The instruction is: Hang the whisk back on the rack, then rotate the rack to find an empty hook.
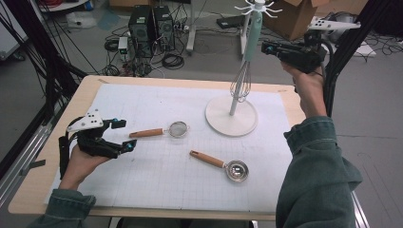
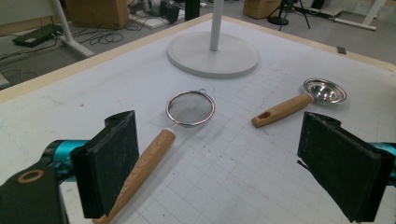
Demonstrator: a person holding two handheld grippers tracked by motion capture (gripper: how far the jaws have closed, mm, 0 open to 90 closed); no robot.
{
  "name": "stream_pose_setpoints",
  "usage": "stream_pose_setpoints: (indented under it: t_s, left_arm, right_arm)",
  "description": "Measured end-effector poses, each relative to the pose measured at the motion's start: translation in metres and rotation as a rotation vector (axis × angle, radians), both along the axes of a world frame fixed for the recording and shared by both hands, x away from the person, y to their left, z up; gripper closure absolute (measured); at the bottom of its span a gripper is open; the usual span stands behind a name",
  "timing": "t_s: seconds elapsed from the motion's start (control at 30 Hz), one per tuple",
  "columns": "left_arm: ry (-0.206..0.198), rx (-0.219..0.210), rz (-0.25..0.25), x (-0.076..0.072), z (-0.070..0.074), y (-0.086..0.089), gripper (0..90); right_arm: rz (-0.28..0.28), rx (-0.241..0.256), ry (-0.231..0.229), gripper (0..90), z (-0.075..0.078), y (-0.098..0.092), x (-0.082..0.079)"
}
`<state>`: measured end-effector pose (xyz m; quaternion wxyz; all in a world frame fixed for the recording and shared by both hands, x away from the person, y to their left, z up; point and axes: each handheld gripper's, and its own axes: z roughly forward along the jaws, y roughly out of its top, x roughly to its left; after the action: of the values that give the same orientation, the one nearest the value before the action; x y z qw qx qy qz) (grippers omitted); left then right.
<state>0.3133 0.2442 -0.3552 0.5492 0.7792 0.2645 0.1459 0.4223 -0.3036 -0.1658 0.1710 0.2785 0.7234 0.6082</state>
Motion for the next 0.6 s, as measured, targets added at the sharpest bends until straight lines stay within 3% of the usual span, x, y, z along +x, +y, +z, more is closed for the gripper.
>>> stream_pose_setpoints:
  t_s: [0.1, 0.6]
  left_arm:
    - [-0.002, 0.0, -0.001, 0.0, 0.0, 0.0, 13.0]
    - [0.003, -0.001, -0.011, 0.0, 0.0, -0.002, 12.9]
  right_arm:
    - [0.009, 0.004, -0.004, 89.3, 0.003, -0.002, -0.003]
    - [-0.001, 0.016, -0.027, 89.6, 0.036, 0.003, -0.003]
